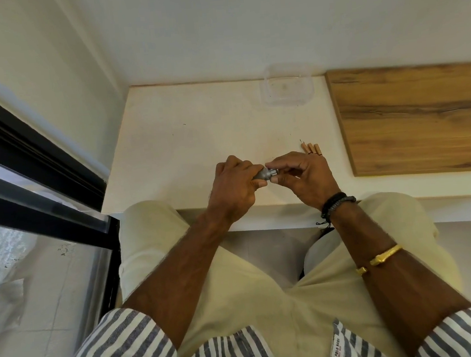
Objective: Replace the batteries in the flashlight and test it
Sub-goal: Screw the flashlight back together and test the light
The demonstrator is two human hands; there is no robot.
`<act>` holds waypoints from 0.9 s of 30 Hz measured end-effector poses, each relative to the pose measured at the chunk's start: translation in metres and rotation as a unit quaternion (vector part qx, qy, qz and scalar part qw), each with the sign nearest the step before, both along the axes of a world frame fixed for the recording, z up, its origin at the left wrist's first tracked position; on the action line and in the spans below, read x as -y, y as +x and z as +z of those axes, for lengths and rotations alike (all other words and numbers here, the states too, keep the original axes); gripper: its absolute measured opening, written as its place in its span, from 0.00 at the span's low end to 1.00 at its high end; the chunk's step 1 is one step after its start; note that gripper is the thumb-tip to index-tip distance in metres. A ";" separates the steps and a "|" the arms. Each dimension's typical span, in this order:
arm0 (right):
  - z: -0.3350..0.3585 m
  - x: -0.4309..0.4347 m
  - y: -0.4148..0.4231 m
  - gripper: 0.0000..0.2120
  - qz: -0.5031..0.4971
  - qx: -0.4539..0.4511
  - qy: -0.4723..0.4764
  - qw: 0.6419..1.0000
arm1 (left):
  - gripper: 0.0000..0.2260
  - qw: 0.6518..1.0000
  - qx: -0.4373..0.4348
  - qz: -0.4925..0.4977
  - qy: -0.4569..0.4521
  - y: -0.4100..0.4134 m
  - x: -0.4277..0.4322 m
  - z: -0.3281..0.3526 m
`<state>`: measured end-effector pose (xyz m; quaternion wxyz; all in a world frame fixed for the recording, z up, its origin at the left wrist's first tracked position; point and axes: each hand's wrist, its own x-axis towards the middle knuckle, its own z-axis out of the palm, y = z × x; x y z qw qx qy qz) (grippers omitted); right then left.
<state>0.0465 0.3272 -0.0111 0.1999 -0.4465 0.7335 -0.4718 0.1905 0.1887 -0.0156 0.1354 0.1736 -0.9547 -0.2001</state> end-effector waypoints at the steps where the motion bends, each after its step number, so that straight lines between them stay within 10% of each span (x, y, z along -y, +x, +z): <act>1: 0.002 0.000 0.001 0.14 0.002 -0.005 -0.002 1.000 | 0.11 1.000 0.000 -0.004 0.004 0.000 0.002 0.000; 27: 0.003 0.000 0.005 0.13 -0.031 -0.005 0.010 0.999 | 0.14 1.000 0.017 0.007 0.009 0.001 0.003 -0.001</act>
